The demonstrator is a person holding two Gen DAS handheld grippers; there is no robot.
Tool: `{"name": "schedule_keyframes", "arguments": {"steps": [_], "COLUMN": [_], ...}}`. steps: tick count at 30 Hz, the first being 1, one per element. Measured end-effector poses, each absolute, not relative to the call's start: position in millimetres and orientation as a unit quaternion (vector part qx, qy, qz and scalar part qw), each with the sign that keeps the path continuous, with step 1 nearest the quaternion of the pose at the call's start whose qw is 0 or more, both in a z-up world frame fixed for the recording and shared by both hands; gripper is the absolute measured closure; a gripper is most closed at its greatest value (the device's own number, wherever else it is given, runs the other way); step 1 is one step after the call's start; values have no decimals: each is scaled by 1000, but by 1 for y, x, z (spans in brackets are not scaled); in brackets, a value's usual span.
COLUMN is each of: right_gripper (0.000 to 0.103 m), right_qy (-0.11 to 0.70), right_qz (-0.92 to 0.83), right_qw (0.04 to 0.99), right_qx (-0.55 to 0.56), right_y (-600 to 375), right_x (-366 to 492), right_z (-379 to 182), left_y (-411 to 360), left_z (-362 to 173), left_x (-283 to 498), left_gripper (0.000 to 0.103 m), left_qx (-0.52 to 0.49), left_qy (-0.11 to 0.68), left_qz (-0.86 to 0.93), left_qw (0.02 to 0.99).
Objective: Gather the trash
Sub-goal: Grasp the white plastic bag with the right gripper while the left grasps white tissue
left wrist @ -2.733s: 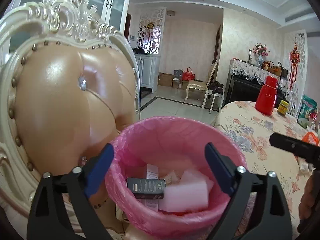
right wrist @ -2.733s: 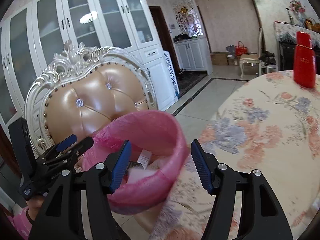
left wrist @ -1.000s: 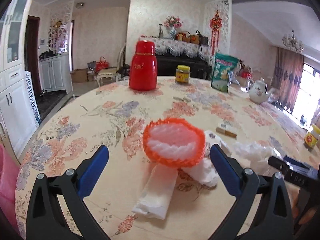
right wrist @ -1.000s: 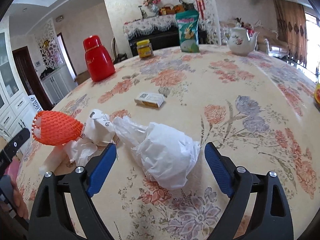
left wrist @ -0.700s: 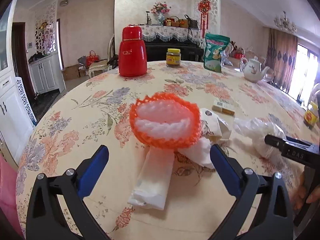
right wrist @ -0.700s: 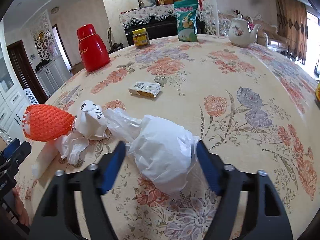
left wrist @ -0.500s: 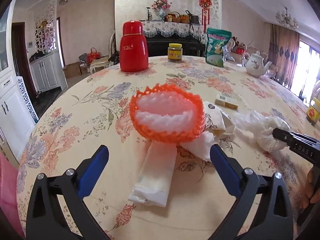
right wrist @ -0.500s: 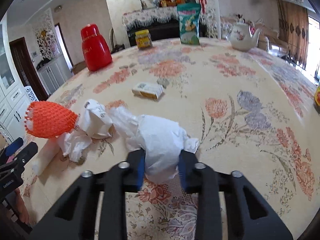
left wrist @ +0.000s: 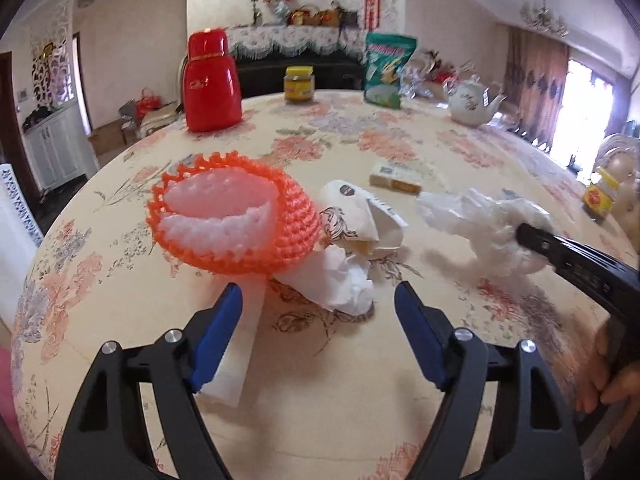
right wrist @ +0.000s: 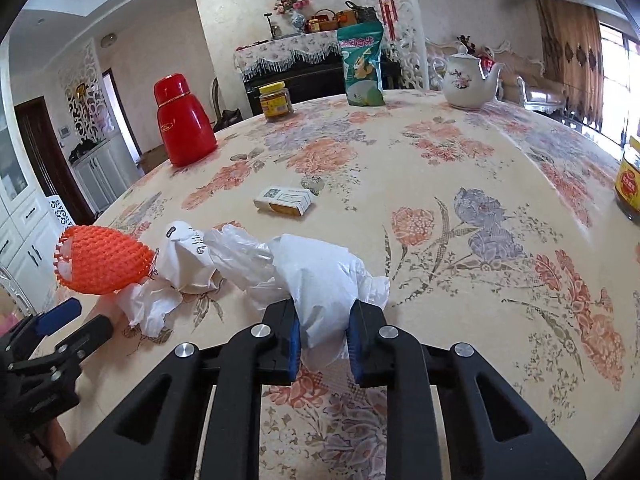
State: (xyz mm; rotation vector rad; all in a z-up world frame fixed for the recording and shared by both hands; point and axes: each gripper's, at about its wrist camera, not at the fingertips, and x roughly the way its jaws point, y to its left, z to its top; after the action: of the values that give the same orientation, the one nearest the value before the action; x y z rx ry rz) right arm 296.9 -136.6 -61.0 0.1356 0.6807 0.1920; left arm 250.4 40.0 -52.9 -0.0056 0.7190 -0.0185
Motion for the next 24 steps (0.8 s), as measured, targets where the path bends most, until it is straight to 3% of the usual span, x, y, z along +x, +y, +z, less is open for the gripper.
{"name": "schedule_keyframes", "arguments": {"steps": [12, 14, 15, 18, 24], "right_gripper": [83, 83, 83, 83, 83], "right_qy": [334, 334, 334, 333, 331], "right_qz": [95, 96, 96, 96, 98], "right_qw": [935, 936, 936, 936, 937], "right_qx": [67, 65, 65, 65, 59], "right_y": [-138, -138, -138, -138, -136], "right_x": [295, 295, 295, 295, 294], "right_z": [-61, -61, -61, -61, -61], "left_y": [27, 26, 26, 29, 21], "left_z": [-78, -82, -85, -86, -75], "left_x": [302, 307, 310, 311, 291], "left_gripper": [29, 37, 54, 80, 88], "left_qx": [18, 16, 14, 2, 18], "left_qy": [414, 426, 434, 437, 401], "left_qz": [26, 24, 18, 1, -10], "left_qw": [910, 904, 901, 900, 916]}}
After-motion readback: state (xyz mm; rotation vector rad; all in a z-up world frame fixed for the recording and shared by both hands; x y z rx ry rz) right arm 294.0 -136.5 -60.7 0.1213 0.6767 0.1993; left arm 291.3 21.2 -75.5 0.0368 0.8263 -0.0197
